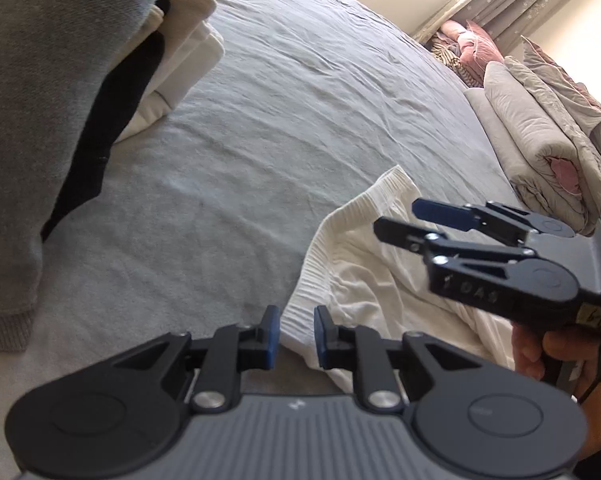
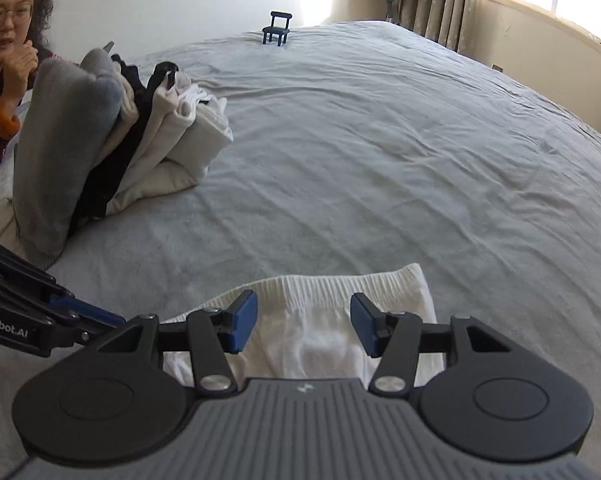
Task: Fold clothes
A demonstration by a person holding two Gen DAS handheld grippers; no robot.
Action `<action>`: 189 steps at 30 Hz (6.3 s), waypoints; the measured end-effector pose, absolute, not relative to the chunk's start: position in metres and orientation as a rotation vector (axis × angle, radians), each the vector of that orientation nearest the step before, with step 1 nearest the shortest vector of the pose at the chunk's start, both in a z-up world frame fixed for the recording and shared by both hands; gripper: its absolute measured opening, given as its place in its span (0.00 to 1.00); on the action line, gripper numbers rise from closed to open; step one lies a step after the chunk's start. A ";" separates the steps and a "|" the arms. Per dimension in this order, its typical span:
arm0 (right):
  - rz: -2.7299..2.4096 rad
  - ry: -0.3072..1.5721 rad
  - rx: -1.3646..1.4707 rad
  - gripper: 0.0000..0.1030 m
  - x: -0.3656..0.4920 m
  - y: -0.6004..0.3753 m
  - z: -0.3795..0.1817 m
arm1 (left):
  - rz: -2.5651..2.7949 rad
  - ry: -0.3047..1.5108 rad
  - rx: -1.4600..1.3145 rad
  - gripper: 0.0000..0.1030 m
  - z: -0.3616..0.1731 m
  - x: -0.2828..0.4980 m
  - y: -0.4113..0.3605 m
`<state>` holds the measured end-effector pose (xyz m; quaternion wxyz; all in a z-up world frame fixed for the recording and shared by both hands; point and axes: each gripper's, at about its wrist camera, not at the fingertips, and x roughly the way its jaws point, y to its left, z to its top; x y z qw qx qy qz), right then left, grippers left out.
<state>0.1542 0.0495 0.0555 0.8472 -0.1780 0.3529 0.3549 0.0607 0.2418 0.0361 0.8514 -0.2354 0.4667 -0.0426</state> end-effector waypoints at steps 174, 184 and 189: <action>0.482 0.632 -0.588 0.00 0.014 -0.121 0.006 | -0.156 0.871 -0.399 0.18 0.039 0.100 0.213; 0.486 0.568 -0.520 0.00 -0.005 -0.136 0.041 | -0.150 0.866 -0.439 0.17 0.046 0.097 0.221; 0.534 0.608 -0.520 0.00 -0.011 -0.140 0.041 | -0.148 0.868 -0.439 0.17 0.048 0.097 0.223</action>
